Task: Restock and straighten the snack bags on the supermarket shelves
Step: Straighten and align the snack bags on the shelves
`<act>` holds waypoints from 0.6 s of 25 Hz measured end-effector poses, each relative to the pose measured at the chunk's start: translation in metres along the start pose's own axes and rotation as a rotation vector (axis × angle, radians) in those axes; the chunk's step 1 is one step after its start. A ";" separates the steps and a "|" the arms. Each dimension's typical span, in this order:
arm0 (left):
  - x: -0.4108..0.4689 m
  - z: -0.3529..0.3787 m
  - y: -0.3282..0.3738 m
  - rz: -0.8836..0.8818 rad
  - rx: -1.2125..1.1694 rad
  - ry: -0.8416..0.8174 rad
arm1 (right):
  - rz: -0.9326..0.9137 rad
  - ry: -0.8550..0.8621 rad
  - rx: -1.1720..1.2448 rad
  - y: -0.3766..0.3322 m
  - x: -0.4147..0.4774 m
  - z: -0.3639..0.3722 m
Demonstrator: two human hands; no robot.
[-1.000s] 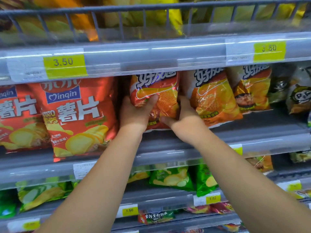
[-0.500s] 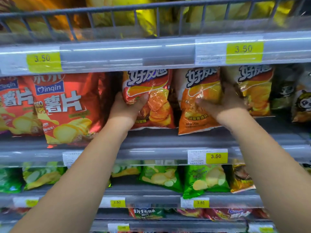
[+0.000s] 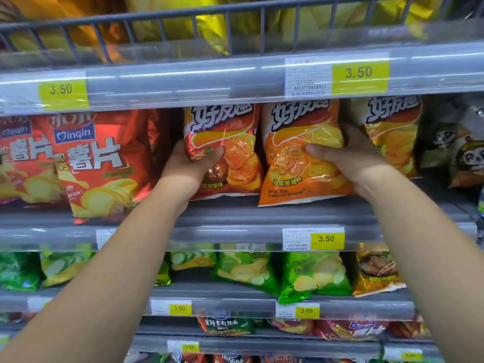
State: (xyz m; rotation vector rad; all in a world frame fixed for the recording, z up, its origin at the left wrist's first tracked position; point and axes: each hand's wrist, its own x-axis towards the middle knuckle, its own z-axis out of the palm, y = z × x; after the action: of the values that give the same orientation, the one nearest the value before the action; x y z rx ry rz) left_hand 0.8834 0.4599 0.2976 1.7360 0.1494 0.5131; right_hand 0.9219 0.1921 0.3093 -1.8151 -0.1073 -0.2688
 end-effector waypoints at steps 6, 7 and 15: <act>0.014 -0.005 -0.004 -0.025 -0.034 -0.035 | -0.093 0.079 0.029 0.010 -0.005 0.004; 0.015 -0.007 -0.005 -0.024 -0.039 -0.041 | -0.096 0.080 0.027 0.010 -0.004 0.003; 0.017 -0.005 -0.003 -0.020 -0.032 0.022 | -0.120 0.033 -0.020 0.017 0.012 0.004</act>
State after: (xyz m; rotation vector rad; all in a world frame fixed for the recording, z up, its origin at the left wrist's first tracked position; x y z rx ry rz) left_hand 0.8968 0.4718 0.2997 1.6967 0.1734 0.5176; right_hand 0.9380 0.1911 0.2953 -1.8263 -0.1916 -0.3861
